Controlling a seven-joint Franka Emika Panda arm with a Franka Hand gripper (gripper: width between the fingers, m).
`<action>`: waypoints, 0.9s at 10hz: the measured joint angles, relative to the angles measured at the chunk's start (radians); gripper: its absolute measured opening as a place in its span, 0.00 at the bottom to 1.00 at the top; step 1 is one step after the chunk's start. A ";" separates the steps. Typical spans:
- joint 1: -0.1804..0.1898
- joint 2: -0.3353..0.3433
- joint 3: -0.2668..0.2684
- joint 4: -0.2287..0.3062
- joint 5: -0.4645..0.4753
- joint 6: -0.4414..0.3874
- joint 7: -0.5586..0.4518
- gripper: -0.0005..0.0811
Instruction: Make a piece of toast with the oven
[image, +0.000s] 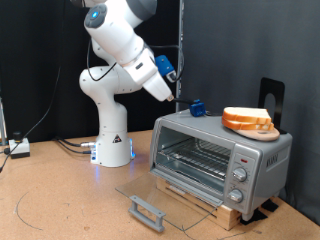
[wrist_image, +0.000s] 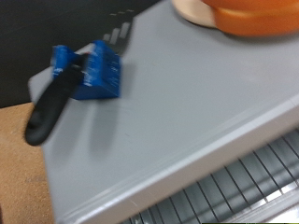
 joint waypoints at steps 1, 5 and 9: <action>0.006 -0.036 0.011 -0.013 0.000 -0.004 -0.020 0.99; 0.008 -0.118 0.052 -0.059 0.007 0.021 -0.015 0.99; 0.024 -0.249 0.113 -0.085 0.051 0.026 -0.039 0.99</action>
